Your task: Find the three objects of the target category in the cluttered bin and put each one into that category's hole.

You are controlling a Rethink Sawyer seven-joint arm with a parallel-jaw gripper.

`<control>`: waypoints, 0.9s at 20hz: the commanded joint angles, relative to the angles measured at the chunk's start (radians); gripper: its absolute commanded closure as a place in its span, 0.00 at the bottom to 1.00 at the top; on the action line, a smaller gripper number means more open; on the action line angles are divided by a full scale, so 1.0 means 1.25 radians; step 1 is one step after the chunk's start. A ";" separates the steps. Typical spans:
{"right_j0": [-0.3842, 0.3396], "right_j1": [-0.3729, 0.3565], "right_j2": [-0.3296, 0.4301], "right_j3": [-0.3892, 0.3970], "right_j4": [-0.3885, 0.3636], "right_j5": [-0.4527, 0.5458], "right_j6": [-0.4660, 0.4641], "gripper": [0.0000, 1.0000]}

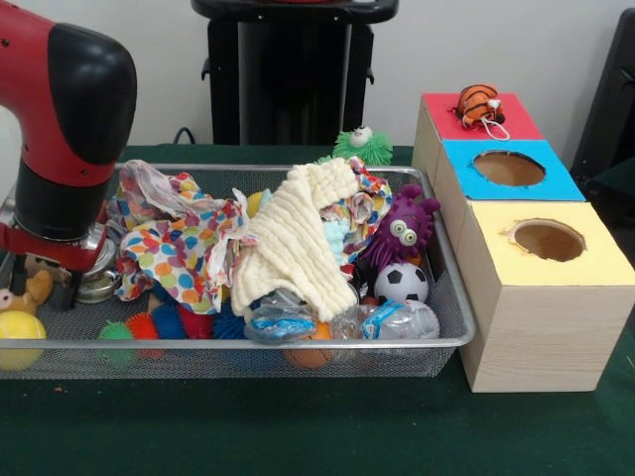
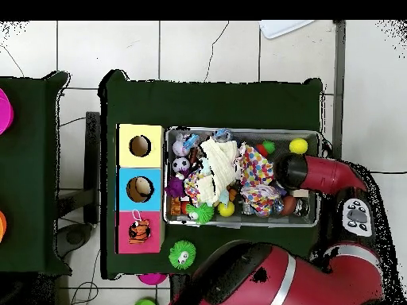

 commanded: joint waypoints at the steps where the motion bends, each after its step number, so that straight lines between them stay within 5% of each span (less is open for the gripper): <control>1: -0.014 0.041 -0.034 -0.073 -0.090 -0.003 0.002 0.00; 18: 0.011 0.056 -0.077 -0.144 -0.154 0.001 -0.005 0.00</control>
